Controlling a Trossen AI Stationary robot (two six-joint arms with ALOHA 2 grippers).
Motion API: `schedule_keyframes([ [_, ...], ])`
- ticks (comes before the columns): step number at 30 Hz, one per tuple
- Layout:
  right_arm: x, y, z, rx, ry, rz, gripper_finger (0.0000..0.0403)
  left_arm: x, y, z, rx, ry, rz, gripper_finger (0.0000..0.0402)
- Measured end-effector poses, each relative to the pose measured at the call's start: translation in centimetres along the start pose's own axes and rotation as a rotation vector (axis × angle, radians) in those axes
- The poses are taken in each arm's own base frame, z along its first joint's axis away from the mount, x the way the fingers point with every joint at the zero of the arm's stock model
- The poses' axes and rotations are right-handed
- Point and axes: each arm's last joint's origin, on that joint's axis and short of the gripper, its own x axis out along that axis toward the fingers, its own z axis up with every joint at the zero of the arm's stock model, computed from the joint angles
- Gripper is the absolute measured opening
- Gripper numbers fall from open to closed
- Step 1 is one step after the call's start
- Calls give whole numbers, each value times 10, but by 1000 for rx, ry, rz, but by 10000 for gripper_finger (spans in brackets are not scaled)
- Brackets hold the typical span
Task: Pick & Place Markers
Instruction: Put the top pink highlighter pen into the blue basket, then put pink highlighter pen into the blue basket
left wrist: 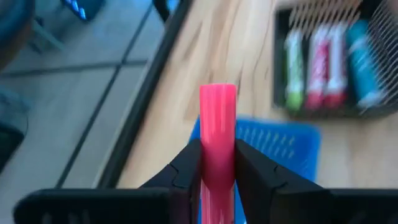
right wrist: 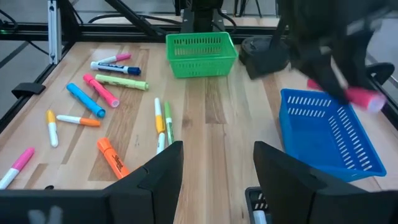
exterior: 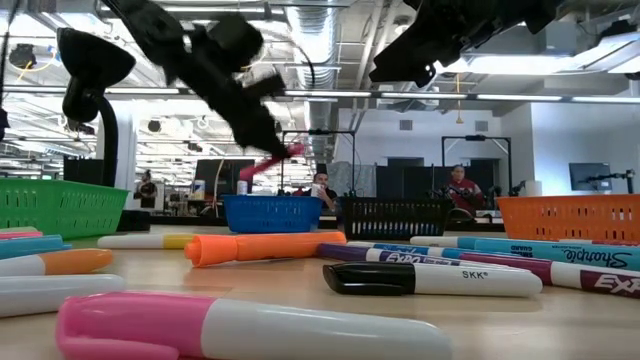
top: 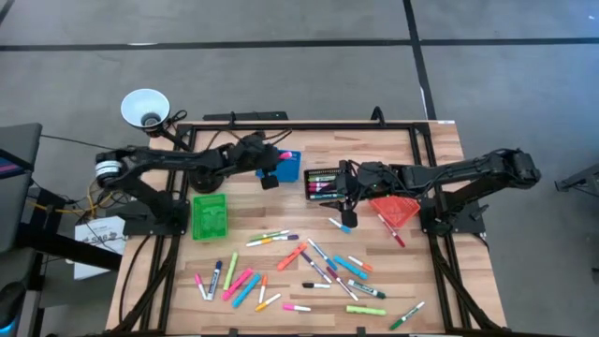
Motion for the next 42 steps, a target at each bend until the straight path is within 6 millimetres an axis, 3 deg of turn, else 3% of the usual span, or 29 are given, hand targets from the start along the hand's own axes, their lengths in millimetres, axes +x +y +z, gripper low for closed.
schedule_keyframes([
  [5,0,-1,0,4,1,-4,189,26,-5,-21,5,104,-22,83],
  [10,0,-1,0,4,2,-4,189,38,-10,-32,20,174,-5,85],
  [15,1,-1,-1,3,6,-1,189,39,-11,-33,25,186,9,99],
  [24,1,-1,-1,4,8,0,189,35,-16,-27,37,163,-2,159],
  [28,1,-1,-1,4,9,0,189,17,-26,-8,58,78,-16,167],
  [33,1,-1,-1,4,12,-1,188,-29,-44,24,4,-74,-79,160],
  [38,2,-1,-2,28,16,-2,188,-73,-73,35,-90,-116,-310,145],
  [42,14,-1,-8,37,43,-2,188,-96,-104,39,-158,-112,-483,137],
])
